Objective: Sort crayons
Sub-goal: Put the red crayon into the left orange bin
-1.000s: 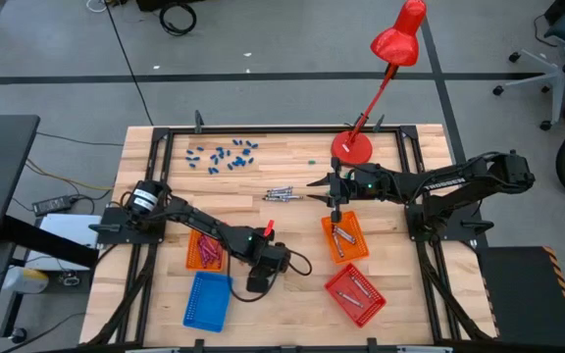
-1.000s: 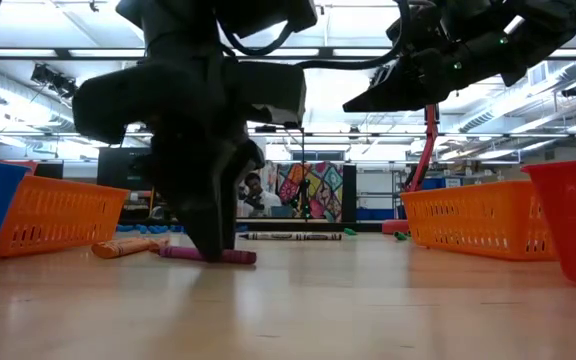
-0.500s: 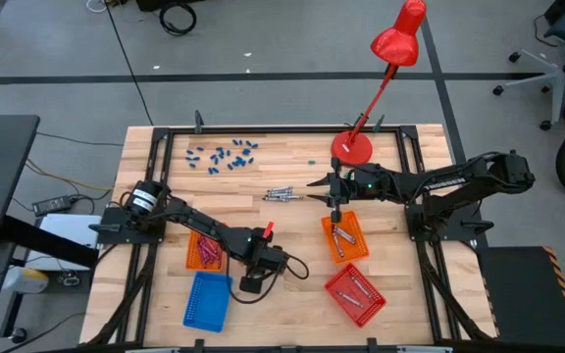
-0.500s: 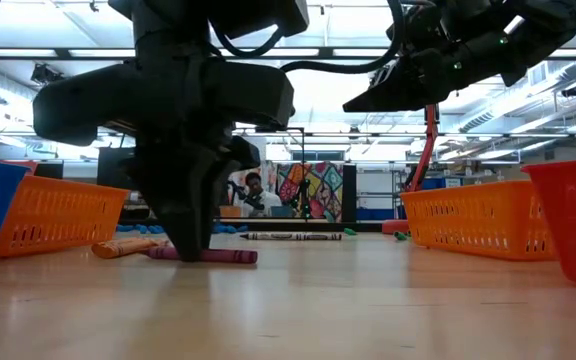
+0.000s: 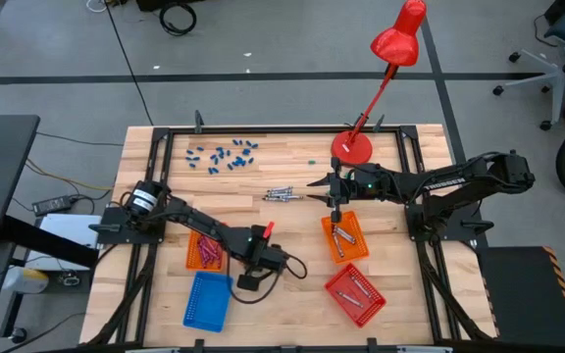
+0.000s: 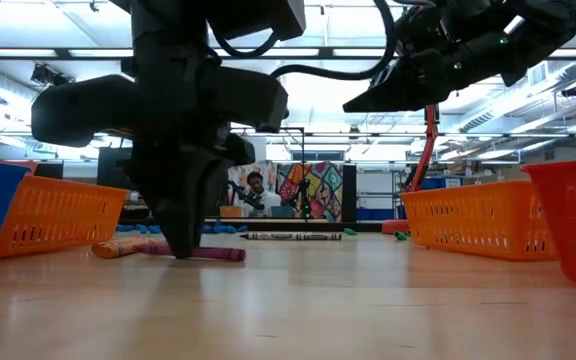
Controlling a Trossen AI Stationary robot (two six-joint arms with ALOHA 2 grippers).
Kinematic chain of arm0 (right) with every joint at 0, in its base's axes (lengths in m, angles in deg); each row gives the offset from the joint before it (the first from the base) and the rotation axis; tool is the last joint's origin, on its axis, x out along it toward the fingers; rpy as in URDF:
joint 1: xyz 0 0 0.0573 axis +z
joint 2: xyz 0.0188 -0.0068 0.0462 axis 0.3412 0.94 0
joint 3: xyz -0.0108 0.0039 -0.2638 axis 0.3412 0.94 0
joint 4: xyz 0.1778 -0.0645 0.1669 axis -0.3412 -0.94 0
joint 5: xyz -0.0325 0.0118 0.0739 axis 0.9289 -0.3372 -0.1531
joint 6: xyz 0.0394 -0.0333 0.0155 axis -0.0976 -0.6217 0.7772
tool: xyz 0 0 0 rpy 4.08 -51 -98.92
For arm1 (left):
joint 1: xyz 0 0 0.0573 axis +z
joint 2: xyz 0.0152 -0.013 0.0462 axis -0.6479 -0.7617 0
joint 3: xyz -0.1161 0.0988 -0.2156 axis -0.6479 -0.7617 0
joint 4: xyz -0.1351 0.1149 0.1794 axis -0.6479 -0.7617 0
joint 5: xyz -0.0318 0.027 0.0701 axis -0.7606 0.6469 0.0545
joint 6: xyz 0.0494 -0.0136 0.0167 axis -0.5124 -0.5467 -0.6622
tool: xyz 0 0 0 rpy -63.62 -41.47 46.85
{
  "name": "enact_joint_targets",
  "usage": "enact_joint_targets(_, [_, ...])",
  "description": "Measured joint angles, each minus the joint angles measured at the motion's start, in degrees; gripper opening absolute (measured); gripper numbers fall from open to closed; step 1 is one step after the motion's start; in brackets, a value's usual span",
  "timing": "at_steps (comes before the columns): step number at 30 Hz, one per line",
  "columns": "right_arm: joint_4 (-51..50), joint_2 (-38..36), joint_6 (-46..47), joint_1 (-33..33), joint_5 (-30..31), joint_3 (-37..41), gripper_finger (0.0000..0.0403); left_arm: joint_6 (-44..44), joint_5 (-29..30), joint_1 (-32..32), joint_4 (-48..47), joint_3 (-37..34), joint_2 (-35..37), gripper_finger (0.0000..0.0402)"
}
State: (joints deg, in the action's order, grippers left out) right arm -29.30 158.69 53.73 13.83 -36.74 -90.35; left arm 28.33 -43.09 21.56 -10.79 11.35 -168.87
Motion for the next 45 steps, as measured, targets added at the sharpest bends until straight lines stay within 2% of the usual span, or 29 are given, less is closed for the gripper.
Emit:
enact_joint_targets(15, [-0.35, 0.02, -0.02, -0.01, 0.0, 0.0, 0.0139, -0.49, 8.35, 0.01, -20.34, 8.91, -0.07, 0.0029])
enact_joint_targets(27, [-0.92, 0.02, -0.02, -0.01, 0.0, 0.0, 0.0139, 3.95, 10.17, 0.01, -37.05, 9.74, 1.8, 0.0029])
enact_joint_targets(37, [-1.05, 0.02, -0.04, -0.01, 0.0, 0.0, 0.0139, 10.58, 13.51, -0.1, -40.82, 9.26, 11.15, 0.003])
enact_joint_targets(45, [-2.08, 0.01, -0.74, -0.62, 0.0, 0.0, 0.0139, 14.71, 15.67, -1.76, -38.59, 3.97, 17.64, 0.003])
